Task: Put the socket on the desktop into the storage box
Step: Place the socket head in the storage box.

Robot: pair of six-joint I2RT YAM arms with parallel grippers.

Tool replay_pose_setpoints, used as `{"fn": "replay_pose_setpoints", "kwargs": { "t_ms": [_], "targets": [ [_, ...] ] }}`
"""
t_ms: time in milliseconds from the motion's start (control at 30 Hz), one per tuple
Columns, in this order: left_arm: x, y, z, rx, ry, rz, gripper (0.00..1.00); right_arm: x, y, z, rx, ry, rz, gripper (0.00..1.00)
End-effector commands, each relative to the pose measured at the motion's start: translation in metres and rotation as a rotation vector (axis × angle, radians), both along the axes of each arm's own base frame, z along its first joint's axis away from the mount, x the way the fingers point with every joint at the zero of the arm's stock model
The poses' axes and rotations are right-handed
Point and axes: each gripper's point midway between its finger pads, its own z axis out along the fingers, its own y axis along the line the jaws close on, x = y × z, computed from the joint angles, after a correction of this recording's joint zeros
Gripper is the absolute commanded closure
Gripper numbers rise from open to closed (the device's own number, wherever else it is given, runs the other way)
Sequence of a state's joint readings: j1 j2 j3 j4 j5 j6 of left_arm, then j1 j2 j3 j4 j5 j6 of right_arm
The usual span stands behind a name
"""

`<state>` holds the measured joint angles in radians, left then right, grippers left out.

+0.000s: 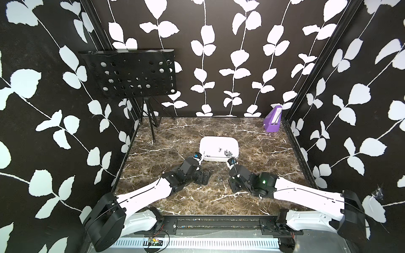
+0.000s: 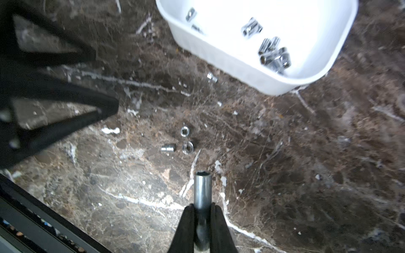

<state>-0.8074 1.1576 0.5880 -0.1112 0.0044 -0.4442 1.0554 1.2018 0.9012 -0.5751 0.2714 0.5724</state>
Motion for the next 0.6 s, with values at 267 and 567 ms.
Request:
{"fn": "replay_pose_setpoints", "kwargs": {
  "t_ms": [267, 567],
  "targets": [
    [-0.003, 0.003, -0.005, 0.007, 0.011, 0.009, 0.06, 0.146, 0.035, 0.034, 0.062, -0.009, -0.218, 0.94],
    [-0.004, 0.001, -0.003, -0.012, 0.013, 0.006, 0.06, 0.212, 0.041, -0.023, 0.007, 0.076, -0.340, 0.92]
  ]
}}
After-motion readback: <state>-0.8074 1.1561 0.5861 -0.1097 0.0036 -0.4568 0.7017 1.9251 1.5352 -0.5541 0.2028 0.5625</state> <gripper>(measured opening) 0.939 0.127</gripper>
